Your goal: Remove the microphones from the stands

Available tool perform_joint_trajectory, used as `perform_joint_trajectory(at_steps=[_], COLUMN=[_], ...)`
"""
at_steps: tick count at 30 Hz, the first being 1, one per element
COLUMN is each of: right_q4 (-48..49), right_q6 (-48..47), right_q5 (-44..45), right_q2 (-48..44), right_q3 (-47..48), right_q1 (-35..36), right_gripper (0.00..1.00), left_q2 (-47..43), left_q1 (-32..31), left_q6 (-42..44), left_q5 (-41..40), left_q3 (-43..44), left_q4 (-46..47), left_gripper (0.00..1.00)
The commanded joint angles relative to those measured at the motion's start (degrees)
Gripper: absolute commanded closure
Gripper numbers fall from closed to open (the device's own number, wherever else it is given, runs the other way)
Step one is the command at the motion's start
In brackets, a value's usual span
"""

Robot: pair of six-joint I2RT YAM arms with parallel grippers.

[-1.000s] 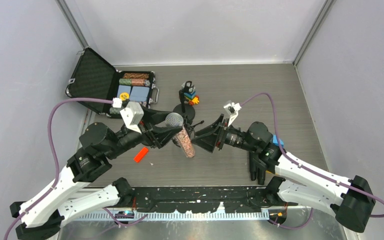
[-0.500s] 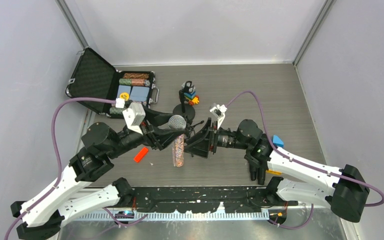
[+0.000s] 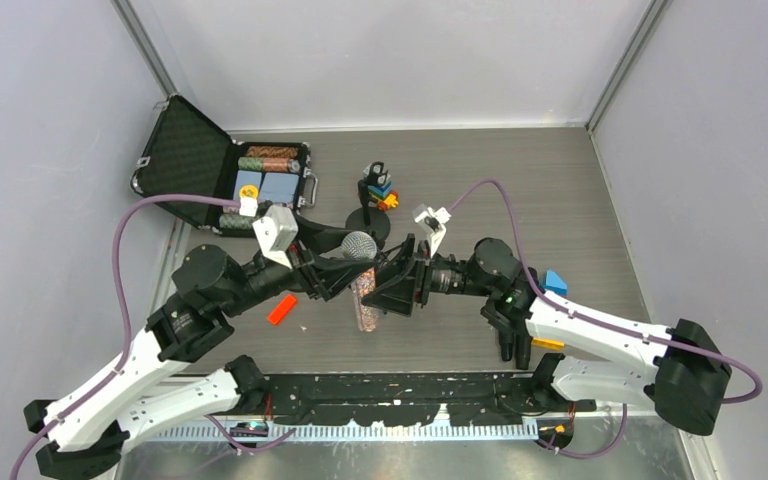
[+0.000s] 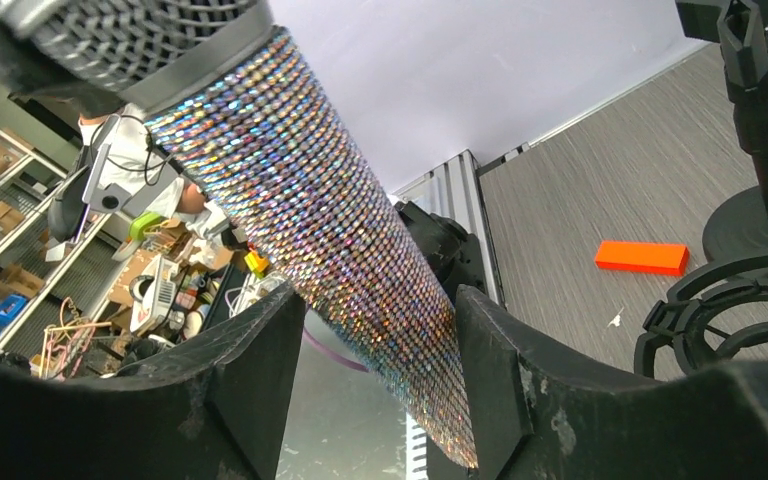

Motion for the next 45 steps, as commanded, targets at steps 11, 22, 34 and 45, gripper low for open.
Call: perform_joint_trajectory(at_steps=[11, 22, 34, 45], right_q4=[-1.4, -13.38, -7.1, -0.95], right_q6=[-2.05, -6.47, -3.49, -0.54], right_q5=[2.04, 6.3, 3.26, -0.47], right_q2=[1.46, 0.3, 5.39, 8.21], right_q3=[3.88, 6.65, 7.48, 8.16], right_q1=[0.64, 0.56, 0.56, 0.56], right_gripper=[0.76, 0.87, 0.41, 0.42], left_q2=[-0.38, -1.46, -1.77, -2.85], left_q1=[0.17, 0.17, 0.17, 0.17], left_q6=[-0.35, 0.35, -4.13, -4.39], left_q5=[-4.55, -9.72, -7.69, -7.49], left_q3=[-2.83, -4.81, -8.39, -8.73], left_q4=[9.15, 10.42, 19.39, 19.12], left_gripper=[1.0, 1.0, 1.0, 1.0])
